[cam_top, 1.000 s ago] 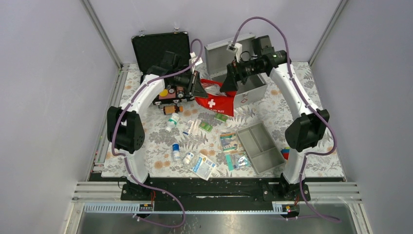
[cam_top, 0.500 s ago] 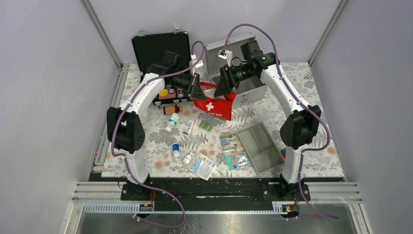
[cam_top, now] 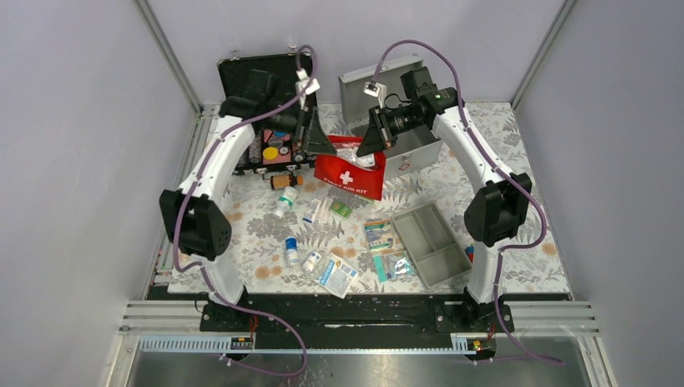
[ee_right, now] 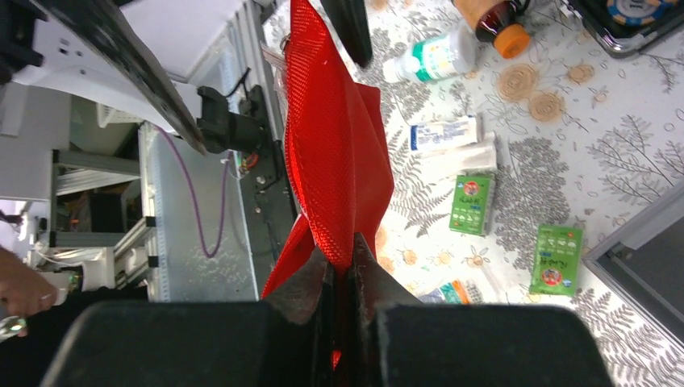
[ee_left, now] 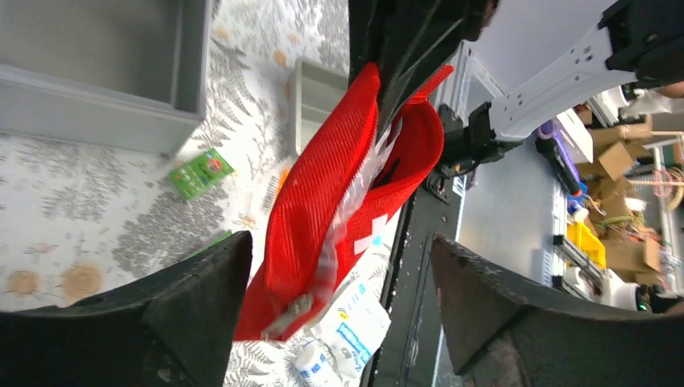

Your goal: Organize the medicine kit

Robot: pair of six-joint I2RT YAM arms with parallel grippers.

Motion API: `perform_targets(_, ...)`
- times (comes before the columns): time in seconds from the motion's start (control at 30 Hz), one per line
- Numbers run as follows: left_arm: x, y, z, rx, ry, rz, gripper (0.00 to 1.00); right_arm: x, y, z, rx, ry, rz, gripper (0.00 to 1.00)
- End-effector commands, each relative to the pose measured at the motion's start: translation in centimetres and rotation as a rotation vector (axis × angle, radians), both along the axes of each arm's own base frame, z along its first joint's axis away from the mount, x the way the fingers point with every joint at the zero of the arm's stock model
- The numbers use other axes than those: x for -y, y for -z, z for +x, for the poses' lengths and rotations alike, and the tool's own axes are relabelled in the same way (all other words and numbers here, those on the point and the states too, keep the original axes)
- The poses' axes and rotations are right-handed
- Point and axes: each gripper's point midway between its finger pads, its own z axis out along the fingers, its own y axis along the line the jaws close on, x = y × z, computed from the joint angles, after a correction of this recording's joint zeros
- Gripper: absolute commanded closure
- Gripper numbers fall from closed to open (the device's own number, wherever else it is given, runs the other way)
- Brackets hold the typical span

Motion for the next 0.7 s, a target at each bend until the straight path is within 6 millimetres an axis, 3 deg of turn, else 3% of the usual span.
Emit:
perform_targets(0.0,-1.9,-6.2,-1.4,0.256,0.033,-0.105,0.16,0.2,-5.8,-1.3,-0.004,-0.033,0.142,1.0)
perform_targets(0.17,-2.3,-2.3,-2.3,0.276,0.069,-0.057,0.14,0.0,-7.5,-1.8,-0.067,-0.062,0.205,1.0)
perform_targets(0.33,-1.5,-0.9,-2.4,0.298,0.101,-0.055,0.18,-0.2,-7.7,-1.4,-0.081,-0.054,0.217,1.0)
perform_targets(0.47,0.0,-1.6,-2.3,0.269,0.139,-0.114,0.47,-0.6,-7.4,-0.3,-0.087,-0.007,0.215,1.0)
perform_targets(0.6,0.9,-2.3,-2.3,0.27,0.163,-0.14,0.99,-0.6,-5.9,1.4,-0.044,0.06,0.165,1.0)
perform_targets(0.67,0.9,-2.5,-2.3,0.265,0.151,-0.15,1.0,-0.1,-4.2,1.9,-0.017,0.096,0.108,1.0)
